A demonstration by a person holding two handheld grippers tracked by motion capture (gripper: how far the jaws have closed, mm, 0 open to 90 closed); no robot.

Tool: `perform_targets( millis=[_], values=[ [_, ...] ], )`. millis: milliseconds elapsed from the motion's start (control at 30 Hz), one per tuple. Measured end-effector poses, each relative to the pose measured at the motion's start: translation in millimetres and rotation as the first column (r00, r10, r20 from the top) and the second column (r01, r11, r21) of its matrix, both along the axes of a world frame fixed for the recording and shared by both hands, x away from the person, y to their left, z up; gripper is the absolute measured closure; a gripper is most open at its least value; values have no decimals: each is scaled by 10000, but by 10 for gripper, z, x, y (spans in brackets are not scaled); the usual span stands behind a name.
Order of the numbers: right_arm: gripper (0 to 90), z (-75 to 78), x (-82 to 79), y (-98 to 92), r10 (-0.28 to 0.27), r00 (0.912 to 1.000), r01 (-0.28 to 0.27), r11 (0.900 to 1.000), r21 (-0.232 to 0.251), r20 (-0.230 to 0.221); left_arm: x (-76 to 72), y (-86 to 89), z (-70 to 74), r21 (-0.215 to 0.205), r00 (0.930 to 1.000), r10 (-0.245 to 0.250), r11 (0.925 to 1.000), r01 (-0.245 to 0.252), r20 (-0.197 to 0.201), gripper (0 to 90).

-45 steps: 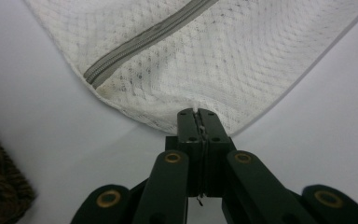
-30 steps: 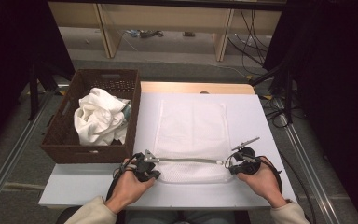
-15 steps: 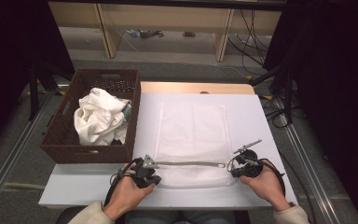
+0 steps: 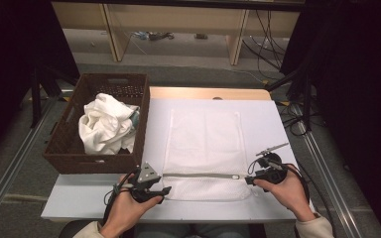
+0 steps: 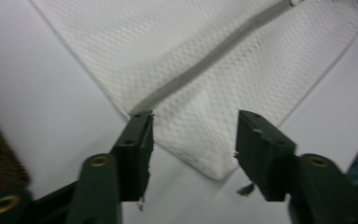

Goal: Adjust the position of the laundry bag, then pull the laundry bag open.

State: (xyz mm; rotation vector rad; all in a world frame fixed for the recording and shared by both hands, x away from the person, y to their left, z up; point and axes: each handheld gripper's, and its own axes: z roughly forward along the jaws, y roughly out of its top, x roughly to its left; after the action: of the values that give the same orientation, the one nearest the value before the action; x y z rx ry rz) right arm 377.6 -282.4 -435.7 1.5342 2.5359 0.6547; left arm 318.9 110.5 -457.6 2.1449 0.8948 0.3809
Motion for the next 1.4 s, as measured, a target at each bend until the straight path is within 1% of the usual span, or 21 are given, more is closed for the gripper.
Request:
perform_targets(
  millis=[33,67,100,233,267,300,400,433,533,567,700,767,800,833,933,967,1000,1200,1233,1267,1400],
  values=[
    [428,28,39,-22,-246,9997,246,9997,77,45,2,13,-3,-306,9989,269,9992,-257,394,394],
    [428,28,39,-22,-246,9997,246,9997,77,45,2,13,-3,-306,9989,269,9992,-257,394,378],
    [414,41,64,-29,-373,9993,373,9993,78,30,14,17,7,-379,9971,404,9986,-380,647,360],
    [403,57,68,-21,-425,9991,425,9990,109,-26,31,17,-8,-428,9976,101,9991,-72,678,355],
    [401,69,72,-39,-275,9996,276,9995,155,-43,26,9,-15,-405,9979,195,9990,-170,614,355],
    [399,92,58,-44,-580,9981,575,9981,197,227,23,8,-19,-364,9980,180,9992,-158,606,355],
    [399,122,50,-62,-600,9979,593,9979,276,227,19,2,-17,-451,9980,263,9987,-237,581,356],
    [398,129,49,-77,-523,9982,515,9982,298,277,31,8,-10,-376,9968,206,9991,-177,768,356],
    [397,146,37,-93,-494,9981,483,9983,314,355,26,4,3,-442,9968,162,9989,-128,776,355],
    [399,154,32,-78,-462,9988,457,9986,280,154,15,-13,0,-604,9969,356,9977,-314,703,354],
    [444,121,56,-30,-582,9977,583,9983,21,-343,47,-15,2,-499,9974,150,9987,-115,700,354],
    [455,112,66,-27,-551,9979,551,9985,5,-351,66,-16,7,-529,9981,90,9986,-58,606,355],
    [482,98,84,-26,-560,9973,558,9984,-50,-482,67,-34,-1,-702,9977,323,9971,-280,602,355],
    [512,95,102,-16,-603,9957,599,9982,-76,-707,103,-33,14,-607,9981,183,9980,-147,591,355],
    [545,82,148,-27,-427,9959,421,9991,-97,-792,137,-42,26,-498,9974,260,9985,-227,676,356],
    [557,78,168,-26,-419,9960,413,9991,-98,-787,167,-38,33,-391,9966,58,9992,-26,822,356],
    [578,83,178,0,-723,9933,718,9974,-86,-902,183,-35,38,-339,9963,-15,9994,44,859,358],
    [618,49,348,11,-692,9903,675,9976,-183,-1205,193,-73,37,-577,9982,-22,9983,57,604,366],
    [626,31,390,7,-414,9928,395,9990,-190,-1124,198,-83,40,-527,9982,42,9986,-10,606,366],
    [632,35,403,38,-741,9877,723,9972,-182,-1377,205,-99,37,-622,9982,51,9981,-14,599,367],
    [635,-10,464,79,-653,9845,617,9977,-271,-1626,241,-145,34,-551,9982,-61,9984,94,596,369]
  ],
)
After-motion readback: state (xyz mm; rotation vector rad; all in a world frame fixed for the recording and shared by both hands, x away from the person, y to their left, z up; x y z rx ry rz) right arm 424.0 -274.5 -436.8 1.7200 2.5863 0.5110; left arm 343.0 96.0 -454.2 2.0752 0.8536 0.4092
